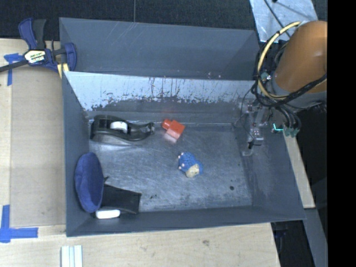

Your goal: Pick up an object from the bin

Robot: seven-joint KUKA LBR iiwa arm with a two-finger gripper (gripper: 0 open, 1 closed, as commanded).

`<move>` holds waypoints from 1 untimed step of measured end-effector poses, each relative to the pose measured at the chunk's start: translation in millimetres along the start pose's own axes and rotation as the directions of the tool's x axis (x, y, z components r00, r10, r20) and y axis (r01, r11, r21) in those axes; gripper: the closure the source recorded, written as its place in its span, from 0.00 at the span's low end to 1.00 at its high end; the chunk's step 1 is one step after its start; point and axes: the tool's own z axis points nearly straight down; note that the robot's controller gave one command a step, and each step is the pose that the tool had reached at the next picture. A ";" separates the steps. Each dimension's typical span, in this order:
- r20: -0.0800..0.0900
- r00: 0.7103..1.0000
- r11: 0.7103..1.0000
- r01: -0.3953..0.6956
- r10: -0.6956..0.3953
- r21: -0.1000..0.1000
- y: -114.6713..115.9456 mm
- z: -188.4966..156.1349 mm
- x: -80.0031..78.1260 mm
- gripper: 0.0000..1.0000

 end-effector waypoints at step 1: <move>-0.003 1.000 1.000 0.010 -0.010 -0.002 60.5 112.3 44.5 0.00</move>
Offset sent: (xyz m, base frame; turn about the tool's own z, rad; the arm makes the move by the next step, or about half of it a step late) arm -0.0422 0.0583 -0.1075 -0.0070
